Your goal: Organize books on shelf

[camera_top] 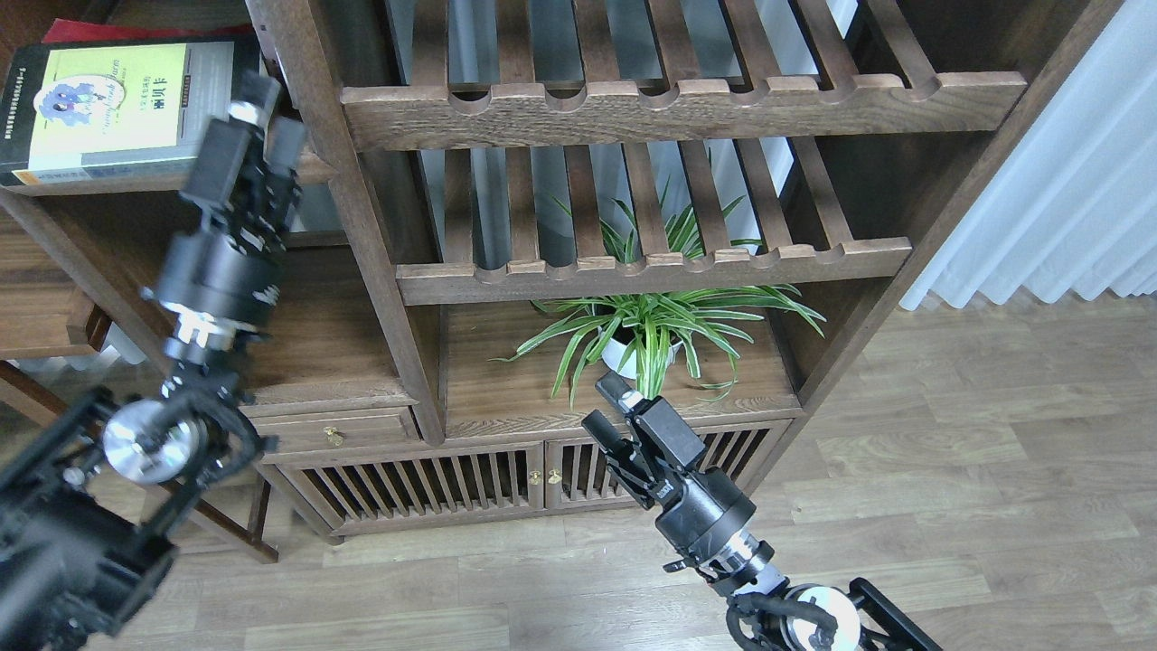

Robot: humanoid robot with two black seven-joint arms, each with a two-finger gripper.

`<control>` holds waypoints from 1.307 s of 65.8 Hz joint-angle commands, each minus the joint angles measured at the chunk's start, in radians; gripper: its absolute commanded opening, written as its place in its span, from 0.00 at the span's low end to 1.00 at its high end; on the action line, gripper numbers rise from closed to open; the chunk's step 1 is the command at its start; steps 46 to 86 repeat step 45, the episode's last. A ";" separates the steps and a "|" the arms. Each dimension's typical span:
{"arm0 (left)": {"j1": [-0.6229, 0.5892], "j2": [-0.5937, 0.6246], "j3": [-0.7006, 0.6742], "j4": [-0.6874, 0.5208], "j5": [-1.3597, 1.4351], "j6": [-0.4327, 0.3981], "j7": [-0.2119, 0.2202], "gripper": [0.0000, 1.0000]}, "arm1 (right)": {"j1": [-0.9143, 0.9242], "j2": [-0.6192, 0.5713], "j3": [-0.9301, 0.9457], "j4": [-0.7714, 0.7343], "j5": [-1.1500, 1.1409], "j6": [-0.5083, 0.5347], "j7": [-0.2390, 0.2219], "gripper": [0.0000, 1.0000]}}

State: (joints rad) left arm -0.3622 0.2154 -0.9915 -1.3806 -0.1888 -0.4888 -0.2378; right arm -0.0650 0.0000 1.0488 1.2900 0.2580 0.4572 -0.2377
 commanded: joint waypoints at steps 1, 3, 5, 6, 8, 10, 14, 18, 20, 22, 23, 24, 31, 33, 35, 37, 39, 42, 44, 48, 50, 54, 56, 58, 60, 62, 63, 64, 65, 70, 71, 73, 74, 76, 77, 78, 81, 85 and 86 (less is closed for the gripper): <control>0.038 -0.042 0.054 0.002 0.046 0.000 0.000 0.81 | 0.007 0.000 -0.001 0.002 0.004 0.005 0.000 0.98; 0.046 -0.053 0.068 0.002 0.058 0.000 0.000 0.81 | 0.013 0.000 0.000 0.002 0.004 0.005 0.000 0.98; 0.051 -0.059 0.077 0.003 0.068 0.000 0.000 0.81 | 0.016 0.000 0.000 0.000 0.004 0.008 0.000 0.98; 0.058 -0.070 0.102 0.006 0.092 0.000 0.000 0.82 | 0.022 0.000 0.002 0.000 0.006 0.009 0.000 0.98; 0.060 -0.073 0.114 0.011 0.101 0.000 0.000 0.83 | 0.022 0.000 0.002 0.002 0.007 0.011 0.000 0.98; 0.060 -0.073 0.125 0.015 0.107 0.000 0.000 0.84 | 0.022 0.000 0.000 0.000 0.007 0.011 0.000 0.98; 0.063 -0.073 0.143 0.028 0.112 0.000 -0.001 0.85 | 0.025 0.000 0.000 0.002 0.007 0.011 0.000 0.99; 0.066 -0.074 0.155 0.034 0.114 0.000 -0.002 0.86 | 0.025 0.000 0.000 0.008 0.009 0.012 -0.002 0.99; 0.068 -0.076 0.158 0.035 0.114 0.000 0.000 0.86 | 0.025 0.000 0.000 0.009 0.009 0.014 -0.002 0.99; 0.068 -0.076 0.163 0.037 0.115 0.000 0.000 0.86 | 0.025 0.000 0.000 0.009 0.007 0.014 -0.002 0.99; 0.068 -0.077 0.163 0.038 0.115 0.000 -0.001 0.86 | 0.025 0.000 0.000 0.009 0.007 0.014 -0.002 0.99; 0.068 -0.077 0.165 0.038 0.115 0.000 -0.002 0.86 | 0.025 0.000 0.000 0.009 0.007 0.014 -0.002 0.99; 0.066 -0.077 0.172 0.051 0.115 0.000 0.000 0.88 | 0.025 0.000 0.000 0.009 0.007 0.017 -0.002 0.99; 0.066 -0.077 0.172 0.052 0.115 0.000 0.000 0.88 | 0.025 0.000 0.000 0.009 0.007 0.020 -0.002 0.99; 0.068 -0.077 0.175 0.052 0.115 0.000 0.000 0.88 | 0.025 0.000 0.000 0.009 0.007 0.023 -0.002 0.99; 0.068 -0.077 0.177 0.052 0.115 0.000 0.000 0.88 | 0.025 0.000 0.000 0.009 0.006 0.026 -0.002 0.99; 0.066 -0.077 0.180 0.052 0.115 0.000 0.000 0.88 | 0.025 0.000 0.000 0.009 0.006 0.026 -0.002 0.99; 0.068 -0.079 0.183 0.052 0.115 0.000 0.000 0.89 | 0.027 0.000 0.000 0.009 0.006 0.026 -0.002 0.99; 0.068 -0.077 0.185 0.052 0.115 0.000 0.000 0.89 | 0.025 0.000 0.000 0.009 0.006 0.026 0.000 0.99; 0.068 -0.077 0.185 0.052 0.115 0.000 0.000 0.89 | 0.025 0.000 0.000 0.009 0.006 0.026 0.000 0.99; 0.068 -0.077 0.185 0.052 0.115 0.000 0.000 0.89 | 0.025 0.000 0.000 0.009 0.006 0.026 0.000 0.99; 0.068 -0.077 0.185 0.052 0.115 0.000 0.000 0.89 | 0.025 0.000 0.000 0.009 0.006 0.026 0.000 0.99; 0.068 -0.077 0.185 0.052 0.115 0.000 0.000 0.89 | 0.025 0.000 0.000 0.009 0.006 0.026 0.000 0.99; 0.068 -0.077 0.185 0.052 0.115 0.000 0.000 0.89 | 0.025 0.000 0.000 0.009 0.006 0.026 0.000 0.99; 0.068 -0.077 0.185 0.052 0.115 0.000 0.000 0.89 | 0.025 0.000 0.000 0.009 0.006 0.026 0.000 0.99; 0.068 -0.077 0.185 0.052 0.115 0.000 0.000 0.89 | 0.025 0.000 0.000 0.009 0.006 0.026 0.000 0.99; 0.068 -0.077 0.185 0.052 0.115 0.000 0.000 0.89 | 0.025 0.000 0.000 0.009 0.006 0.026 0.000 0.99; 0.068 -0.077 0.185 0.052 0.115 0.000 0.000 0.89 | 0.025 0.000 0.000 0.009 0.006 0.026 0.000 0.99; 0.068 -0.077 0.185 0.052 0.115 0.000 0.000 0.89 | 0.025 0.000 0.000 0.009 0.006 0.026 0.000 0.99; 0.068 -0.077 0.185 0.052 0.115 0.000 0.000 0.89 | 0.025 0.000 0.000 0.009 0.006 0.026 0.000 0.99; 0.068 -0.077 0.185 0.052 0.115 0.000 0.000 0.89 | 0.025 0.000 0.000 0.009 0.006 0.026 0.000 0.99; 0.068 -0.077 0.185 0.052 0.115 0.000 0.000 0.89 | 0.025 0.000 0.000 0.009 0.006 0.026 0.000 0.99; 0.068 -0.077 0.185 0.052 0.115 0.000 0.000 0.89 | 0.025 0.000 0.000 0.009 0.006 0.026 0.000 0.99; 0.068 -0.077 0.185 0.052 0.115 0.000 0.000 0.89 | 0.025 0.000 0.000 0.009 0.006 0.026 0.000 0.99; 0.068 -0.077 0.185 0.052 0.115 0.000 0.000 0.89 | 0.025 0.000 0.000 0.009 0.006 0.026 0.000 0.99; 0.068 -0.077 0.185 0.052 0.115 0.000 0.000 0.89 | 0.025 0.000 0.000 0.009 0.006 0.026 0.000 0.99; 0.068 -0.077 0.185 0.052 0.115 0.000 0.000 0.89 | 0.025 0.000 0.000 0.009 0.006 0.026 0.000 0.99; 0.068 -0.077 0.185 0.052 0.115 0.000 0.000 0.89 | 0.025 0.000 0.000 0.009 0.006 0.026 0.000 0.99; 0.068 -0.077 0.185 0.052 0.115 0.000 0.000 0.89 | 0.025 0.000 0.000 0.009 0.006 0.026 0.000 0.99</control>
